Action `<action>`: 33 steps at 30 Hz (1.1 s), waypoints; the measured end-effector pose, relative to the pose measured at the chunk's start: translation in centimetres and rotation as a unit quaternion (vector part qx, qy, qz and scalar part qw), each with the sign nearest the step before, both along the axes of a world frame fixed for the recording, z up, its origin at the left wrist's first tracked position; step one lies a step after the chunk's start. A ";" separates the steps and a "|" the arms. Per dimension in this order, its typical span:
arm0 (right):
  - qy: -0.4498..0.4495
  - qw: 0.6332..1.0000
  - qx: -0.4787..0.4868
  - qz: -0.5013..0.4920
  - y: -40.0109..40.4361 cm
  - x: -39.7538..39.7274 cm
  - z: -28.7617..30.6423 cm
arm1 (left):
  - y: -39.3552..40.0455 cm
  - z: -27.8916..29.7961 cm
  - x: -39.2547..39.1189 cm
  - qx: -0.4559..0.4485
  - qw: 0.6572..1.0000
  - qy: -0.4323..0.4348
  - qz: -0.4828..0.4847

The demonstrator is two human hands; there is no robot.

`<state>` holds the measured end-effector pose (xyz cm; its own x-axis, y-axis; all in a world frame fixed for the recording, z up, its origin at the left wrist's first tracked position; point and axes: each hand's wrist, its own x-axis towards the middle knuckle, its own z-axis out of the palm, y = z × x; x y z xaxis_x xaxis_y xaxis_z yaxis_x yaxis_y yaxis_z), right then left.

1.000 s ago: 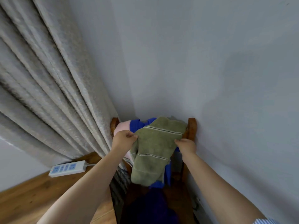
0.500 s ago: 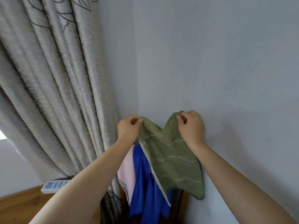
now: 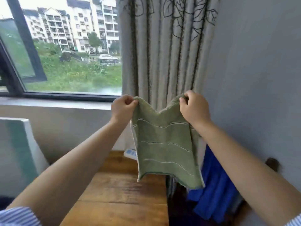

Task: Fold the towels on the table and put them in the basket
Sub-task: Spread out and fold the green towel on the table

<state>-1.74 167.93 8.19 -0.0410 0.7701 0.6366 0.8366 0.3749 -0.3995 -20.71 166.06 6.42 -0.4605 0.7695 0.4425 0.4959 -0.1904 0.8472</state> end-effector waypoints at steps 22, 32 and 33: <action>-0.336 0.913 -0.194 0.128 -14.6 -25.6 -29.8 | -19.0 -25.4 -25.6 -0.461 0.866 0.192 0.039; -0.354 0.836 -0.373 0.194 -19.3 -23.0 -39.8 | -21.4 -35.0 -23.1 -0.640 0.739 0.206 -0.045; -0.359 0.836 -0.359 0.207 -19.5 -22.7 -40.1 | -21.6 -35.5 -22.7 -0.649 0.734 0.195 -0.046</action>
<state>-24.42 148.47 -31.94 -0.5721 0.7682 -0.2873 0.8152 0.5712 -0.0959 -43.45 144.50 -29.13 -0.4132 0.6789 -0.6068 0.7848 0.6035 0.1407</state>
